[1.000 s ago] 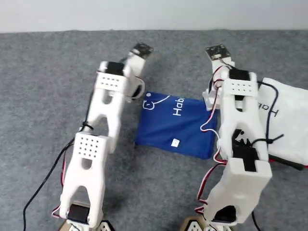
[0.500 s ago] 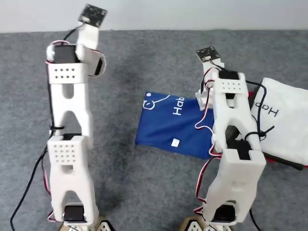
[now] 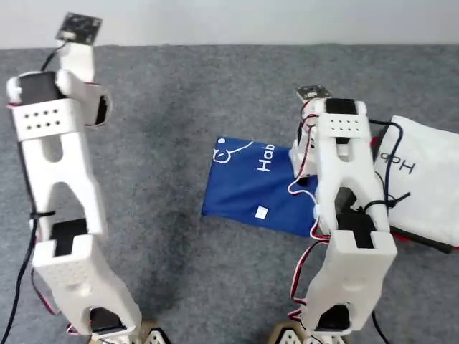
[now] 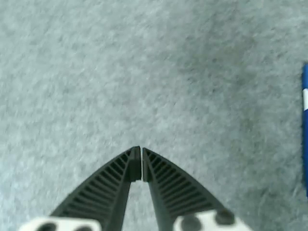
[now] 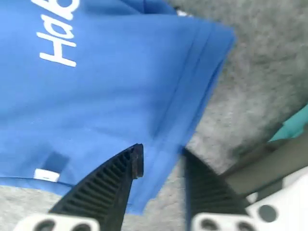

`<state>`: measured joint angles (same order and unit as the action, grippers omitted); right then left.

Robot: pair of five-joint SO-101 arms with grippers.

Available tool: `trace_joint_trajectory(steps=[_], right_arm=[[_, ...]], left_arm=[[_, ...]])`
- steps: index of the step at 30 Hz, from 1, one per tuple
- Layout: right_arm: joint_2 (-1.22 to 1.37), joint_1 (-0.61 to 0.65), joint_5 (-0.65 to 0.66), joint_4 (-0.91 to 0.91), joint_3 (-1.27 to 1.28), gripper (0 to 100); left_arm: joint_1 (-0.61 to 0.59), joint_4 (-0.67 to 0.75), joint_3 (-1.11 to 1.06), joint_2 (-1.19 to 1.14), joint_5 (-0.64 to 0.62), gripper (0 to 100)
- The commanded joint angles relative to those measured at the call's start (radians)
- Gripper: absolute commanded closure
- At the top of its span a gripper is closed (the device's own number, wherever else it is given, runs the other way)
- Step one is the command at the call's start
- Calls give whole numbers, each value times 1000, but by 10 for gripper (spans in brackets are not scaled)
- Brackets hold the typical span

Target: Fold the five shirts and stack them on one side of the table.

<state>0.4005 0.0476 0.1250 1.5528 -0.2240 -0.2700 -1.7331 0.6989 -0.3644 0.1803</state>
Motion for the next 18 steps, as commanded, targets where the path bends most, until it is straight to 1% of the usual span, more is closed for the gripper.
trace_joint_trajectory(steps=[1, 3, 6, 10, 14, 16, 18], right_arm=[[-35, 48, -98, 10, -23, 690], [8, 76, -130, -18, -25, 686], [82, 107, -146, -65, -28, 688], [171, 91, -204, -107, -29, 688], [237, 102, -204, -97, -29, 696], [254, 110, -189, -97, -29, 754], [252, 110, -129, -97, -29, 872]], left_arm=[[-17, -23, -21, 97, -2, 986], [-20, -23, -25, 106, -2, 986], [-23, -23, -25, 114, -2, 986], [-32, -23, -25, 115, -2, 986], [-64, -23, -27, 112, -2, 986], [-81, -23, -27, 110, -2, 986], [-92, -23, -27, 109, -2, 986]])
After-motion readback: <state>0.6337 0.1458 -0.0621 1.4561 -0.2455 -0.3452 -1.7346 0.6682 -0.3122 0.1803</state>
